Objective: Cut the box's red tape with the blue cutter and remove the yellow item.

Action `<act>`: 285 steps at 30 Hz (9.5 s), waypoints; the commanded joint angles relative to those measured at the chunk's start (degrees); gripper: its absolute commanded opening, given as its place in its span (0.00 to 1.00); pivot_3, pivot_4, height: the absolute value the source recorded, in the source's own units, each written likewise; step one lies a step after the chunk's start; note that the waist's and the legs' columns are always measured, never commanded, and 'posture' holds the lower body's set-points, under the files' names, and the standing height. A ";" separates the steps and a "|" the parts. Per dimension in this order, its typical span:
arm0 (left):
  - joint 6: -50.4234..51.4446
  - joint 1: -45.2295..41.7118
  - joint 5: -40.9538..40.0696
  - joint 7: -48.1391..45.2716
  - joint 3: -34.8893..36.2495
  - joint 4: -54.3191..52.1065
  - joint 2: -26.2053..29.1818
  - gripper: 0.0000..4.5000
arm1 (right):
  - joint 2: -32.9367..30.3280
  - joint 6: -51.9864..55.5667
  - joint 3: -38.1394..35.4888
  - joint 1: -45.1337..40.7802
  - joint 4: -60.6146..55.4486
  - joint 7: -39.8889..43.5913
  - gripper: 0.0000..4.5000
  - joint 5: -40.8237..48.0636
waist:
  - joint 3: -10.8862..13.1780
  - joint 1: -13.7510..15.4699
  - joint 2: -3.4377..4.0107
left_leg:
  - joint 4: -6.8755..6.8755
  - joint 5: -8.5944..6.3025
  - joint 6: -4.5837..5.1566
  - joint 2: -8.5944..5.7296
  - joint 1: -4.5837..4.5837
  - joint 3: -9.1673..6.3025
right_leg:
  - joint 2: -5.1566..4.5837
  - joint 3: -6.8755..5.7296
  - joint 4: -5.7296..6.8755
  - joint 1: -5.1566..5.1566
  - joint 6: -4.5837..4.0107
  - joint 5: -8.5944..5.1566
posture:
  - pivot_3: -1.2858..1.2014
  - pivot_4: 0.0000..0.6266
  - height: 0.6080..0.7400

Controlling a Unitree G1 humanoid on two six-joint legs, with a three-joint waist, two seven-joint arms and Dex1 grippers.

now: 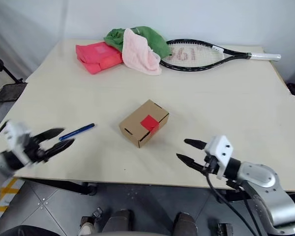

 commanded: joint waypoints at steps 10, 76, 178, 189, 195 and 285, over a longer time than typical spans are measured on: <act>-0.01 -24.64 15.43 2.15 -23.02 17.85 -11.35 0.00 | 10.99 8.99 12.02 -12.94 9.99 -11.89 0.00 -12.95 | -0.05 -2.17 -0.08 | -0.16 0.01 -0.03 0.00 -0.09 0.20 | -0.01 0.05 0.19 -0.35 0.03 0.02 | 0.52 0.24 1.00; -13.48 32.48 0.08 -11.65 35.06 18.97 7.85 1.00 | 5.82 -5.15 -1.80 -10.18 -8.75 12.99 1.00 13.39 | -0.08 -0.82 -0.16 | -0.11 -0.18 -0.06 0.43 -0.05 0.83 | 0.20 0.38 0.23 -0.77 -0.13 0.02 | 0.52 0.24 1.00; -18.93 -7.46 16.19 -26.48 -10.96 22.40 11.85 0.84 | -2.25 -3.82 -8.58 1.70 -11.82 6.84 1.00 13.57 | -0.07 -0.36 -0.33 | -0.20 -0.28 -0.01 0.52 0.67 1.78 | 0.23 1.08 0.47 -0.82 -0.17 0.03 | 0.52 0.24 1.00; -22.57 -16.74 20.90 -26.97 -18.13 34.73 8.80 0.84 | -2.31 -3.14 -7.39 0.38 -12.42 5.86 1.00 13.87 | -0.08 -0.26 -0.34 | -0.16 -0.28 -0.01 0.51 0.66 1.80 | 0.23 1.08 0.49 -0.82 -0.16 0.04 | 0.52 0.24 1.00; -25.43 -18.59 24.06 -29.33 -22.05 39.69 8.56 0.75 | -2.40 -2.57 -7.73 0.32 -13.44 4.93 1.00 14.29 | -0.09 -0.33 -0.31 | -0.19 -0.28 -0.01 0.51 0.69 1.85 | 0.23 1.10 0.50 -0.83 -0.16 0.04 | 0.52 0.24 1.00; 33.36 -25.59 27.91 -12.95 -57.61 -20.78 -6.28 0.09 | -6.58 5.45 13.12 -6.95 3.33 9.85 0.02 -9.09 | -0.09 1.09 -0.29 | 0.86 -0.82 0.34 0.53 0.35 2.03 | 0.26 1.40 0.38 -0.81 -0.16 0.10 | 0.52 0.24 1.00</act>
